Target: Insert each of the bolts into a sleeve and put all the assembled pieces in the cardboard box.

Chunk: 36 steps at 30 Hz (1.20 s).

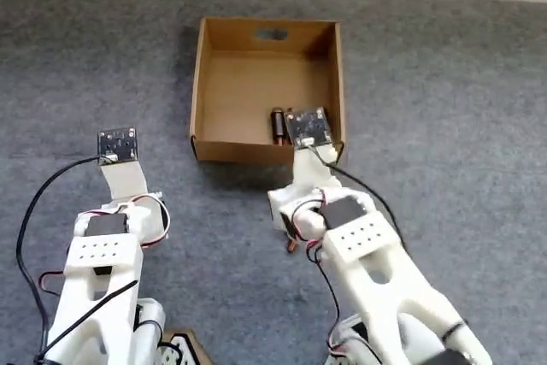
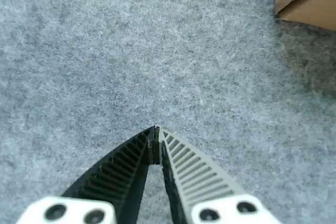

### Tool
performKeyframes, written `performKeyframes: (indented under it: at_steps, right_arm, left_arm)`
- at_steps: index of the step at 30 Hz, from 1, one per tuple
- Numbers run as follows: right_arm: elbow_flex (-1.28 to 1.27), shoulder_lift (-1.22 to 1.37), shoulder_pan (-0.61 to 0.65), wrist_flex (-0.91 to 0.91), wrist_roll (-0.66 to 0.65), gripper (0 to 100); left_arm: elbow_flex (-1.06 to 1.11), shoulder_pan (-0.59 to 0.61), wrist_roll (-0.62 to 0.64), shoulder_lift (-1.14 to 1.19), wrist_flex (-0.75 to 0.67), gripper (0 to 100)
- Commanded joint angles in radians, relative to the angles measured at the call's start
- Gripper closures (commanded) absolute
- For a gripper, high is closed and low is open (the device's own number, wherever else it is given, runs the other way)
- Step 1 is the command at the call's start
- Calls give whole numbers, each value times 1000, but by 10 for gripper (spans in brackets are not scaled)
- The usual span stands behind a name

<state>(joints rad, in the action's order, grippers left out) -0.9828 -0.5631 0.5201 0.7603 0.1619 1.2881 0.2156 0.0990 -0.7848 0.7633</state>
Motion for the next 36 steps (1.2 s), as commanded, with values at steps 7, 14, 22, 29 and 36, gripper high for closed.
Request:
performKeyframes:
  at_steps: [7, 14, 22, 29, 36]
  right_arm:
    - [186, 358, 13, -15, -8, 836]
    - [213, 515, 15, -15, -8, 916]
    - [202, 363, 125, 22, -14, 991]
    - [213, 372, 174, 127, -15, 868]
    - [214, 489, 176, 151, -109, 853]
  left_arm:
    - [-2, 13, -2, -5, -11, 992]
    - [-2, 13, -2, -5, -12, 992]
    - [-2, 13, -2, -5, -12, 992]
    - [-2, 13, -2, -5, -12, 992]
    - [-2, 13, -2, -5, -12, 992]
